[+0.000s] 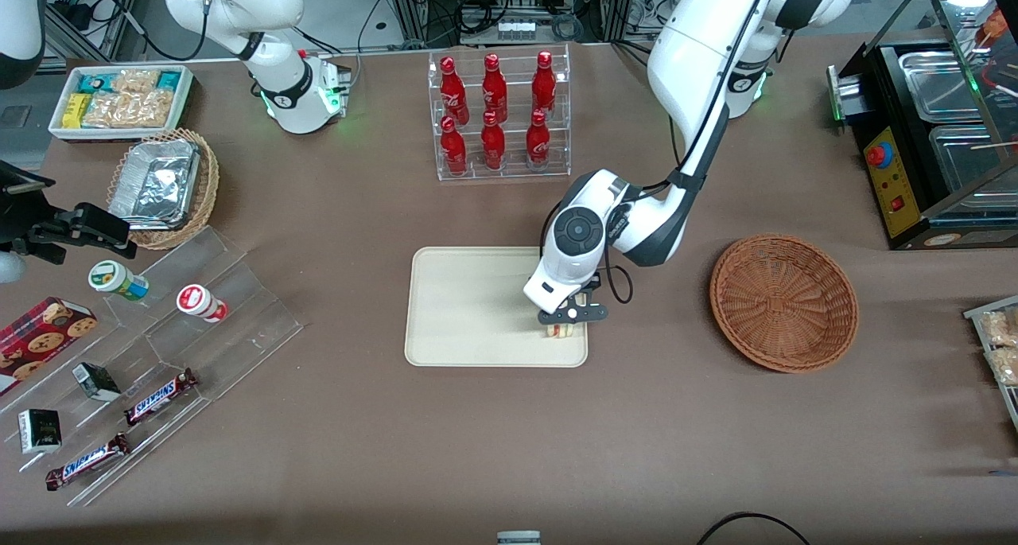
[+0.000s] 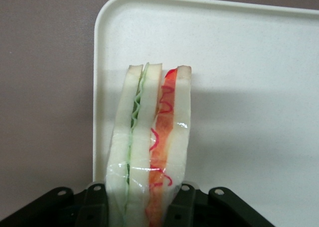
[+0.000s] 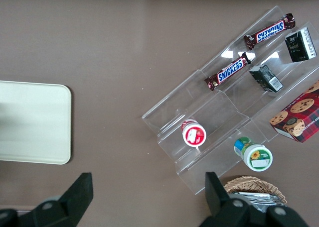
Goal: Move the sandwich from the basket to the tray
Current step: 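Lower the sandwich onto the tray and open the left gripper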
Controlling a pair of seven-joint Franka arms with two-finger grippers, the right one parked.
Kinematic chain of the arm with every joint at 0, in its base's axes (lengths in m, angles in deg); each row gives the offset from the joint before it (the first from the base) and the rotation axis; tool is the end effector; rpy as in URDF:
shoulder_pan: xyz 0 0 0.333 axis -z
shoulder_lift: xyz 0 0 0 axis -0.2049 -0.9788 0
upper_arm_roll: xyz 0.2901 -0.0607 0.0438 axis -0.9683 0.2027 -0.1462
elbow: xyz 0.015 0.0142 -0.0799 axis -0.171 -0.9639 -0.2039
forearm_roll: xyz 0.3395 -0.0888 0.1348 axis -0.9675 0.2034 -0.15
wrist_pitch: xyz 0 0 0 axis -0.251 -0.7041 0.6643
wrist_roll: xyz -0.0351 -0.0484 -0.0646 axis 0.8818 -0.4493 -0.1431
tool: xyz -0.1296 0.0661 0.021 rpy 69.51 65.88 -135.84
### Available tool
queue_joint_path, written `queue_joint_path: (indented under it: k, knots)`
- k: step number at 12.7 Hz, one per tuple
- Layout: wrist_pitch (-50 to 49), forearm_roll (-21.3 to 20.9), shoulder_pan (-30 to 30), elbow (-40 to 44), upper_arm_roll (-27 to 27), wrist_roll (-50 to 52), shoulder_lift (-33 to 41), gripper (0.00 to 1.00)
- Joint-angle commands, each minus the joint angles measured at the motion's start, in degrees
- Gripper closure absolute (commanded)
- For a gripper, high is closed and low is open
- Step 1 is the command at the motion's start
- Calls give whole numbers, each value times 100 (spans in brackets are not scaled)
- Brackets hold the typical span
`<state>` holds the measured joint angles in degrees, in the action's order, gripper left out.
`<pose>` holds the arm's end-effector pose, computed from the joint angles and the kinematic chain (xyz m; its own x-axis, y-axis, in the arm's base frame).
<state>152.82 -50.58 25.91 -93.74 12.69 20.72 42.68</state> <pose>0.5155 -0.4139 0.1776 0.9953 0.0708 -0.0655 0.0720 -0.9973 0.0156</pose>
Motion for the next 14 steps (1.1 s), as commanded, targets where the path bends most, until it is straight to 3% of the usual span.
queue_joint_path:
  k: [1,11,13,14]
  knots:
    - [-4,86,41,238,-36,-74,-204,62]
    - [57,113,41,334,8,-57,-274,59]
    - [58,104,50,352,8,-48,-327,53]
    - [66,112,41,361,8,-48,-327,40]
